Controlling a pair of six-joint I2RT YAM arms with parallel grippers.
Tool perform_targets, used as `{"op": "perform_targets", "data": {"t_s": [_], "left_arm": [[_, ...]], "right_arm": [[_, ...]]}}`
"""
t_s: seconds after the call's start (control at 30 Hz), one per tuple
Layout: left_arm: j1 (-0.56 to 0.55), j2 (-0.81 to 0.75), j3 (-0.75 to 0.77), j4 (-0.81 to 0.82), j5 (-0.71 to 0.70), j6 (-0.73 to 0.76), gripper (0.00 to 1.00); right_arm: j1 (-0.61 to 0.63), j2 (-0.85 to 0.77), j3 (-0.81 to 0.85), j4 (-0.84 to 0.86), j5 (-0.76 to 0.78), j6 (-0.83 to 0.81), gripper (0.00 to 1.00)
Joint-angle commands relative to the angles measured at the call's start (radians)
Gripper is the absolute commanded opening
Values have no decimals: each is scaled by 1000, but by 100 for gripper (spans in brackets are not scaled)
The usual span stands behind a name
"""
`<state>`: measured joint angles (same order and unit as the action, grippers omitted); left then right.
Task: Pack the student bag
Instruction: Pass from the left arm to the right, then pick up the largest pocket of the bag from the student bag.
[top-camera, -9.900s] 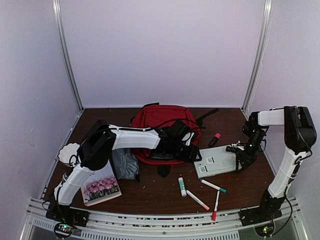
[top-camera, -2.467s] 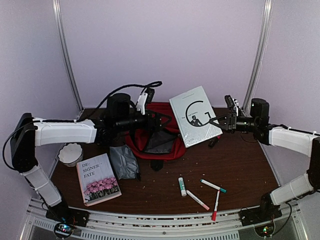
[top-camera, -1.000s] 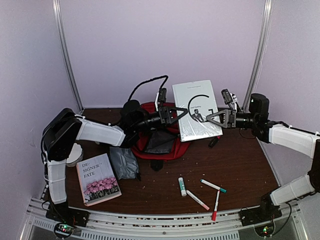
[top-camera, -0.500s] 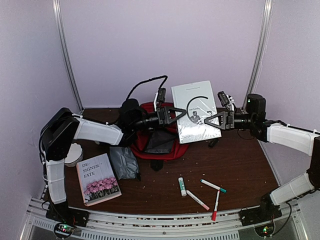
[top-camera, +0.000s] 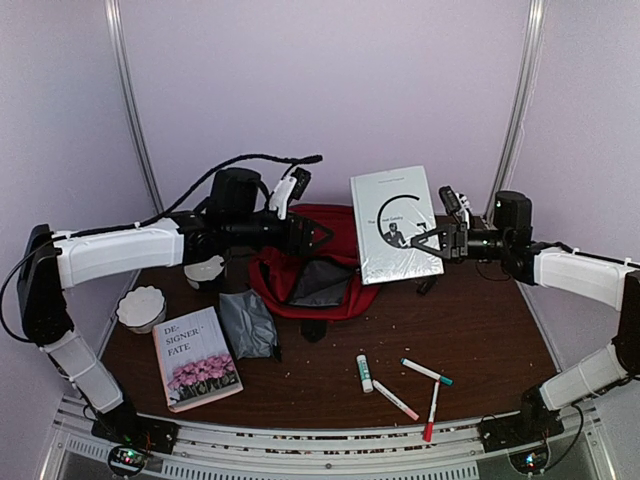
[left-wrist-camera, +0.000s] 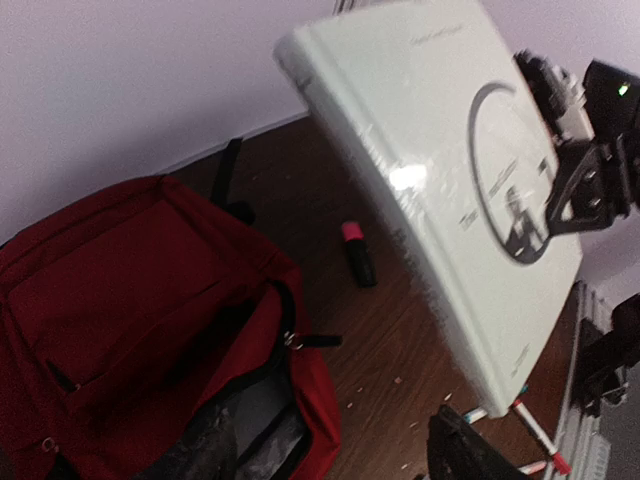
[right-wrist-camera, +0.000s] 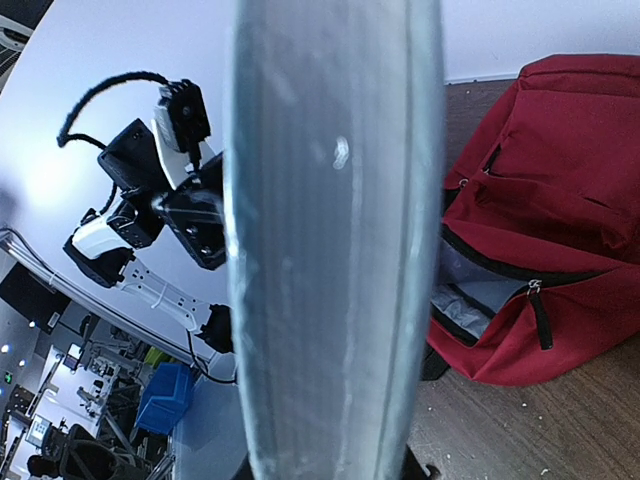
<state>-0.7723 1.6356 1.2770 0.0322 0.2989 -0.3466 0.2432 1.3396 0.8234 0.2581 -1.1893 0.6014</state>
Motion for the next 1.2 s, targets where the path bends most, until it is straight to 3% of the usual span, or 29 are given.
{"op": "perform_targets", "data": {"t_s": [0.0,0.13,0.43,0.63,0.77,0.93,1.17], "left_arm": [[-10,15,24,-391,-273,304,66],[-32,25,-5,-419,-360,368,67],[-45,131,-3,-399,-351,393,68],[-47,232,5,-314,-500,408,65],[-46,287,45,-290,-581,453,52],[-47,293,78,-216,-584,462,0],[-52,216,137,-184,-611,497,0]], "right_arm": [[-14,-40,-4,128,-5,-18,0],[-15,-62,-3,101,11,-49,0],[-16,-52,-1,101,4,-43,0],[-16,-76,-9,106,10,-44,0],[-18,-98,-10,100,23,-30,0],[-18,-142,-17,15,99,-61,0],[-2,-151,47,-293,140,-53,0]]}}
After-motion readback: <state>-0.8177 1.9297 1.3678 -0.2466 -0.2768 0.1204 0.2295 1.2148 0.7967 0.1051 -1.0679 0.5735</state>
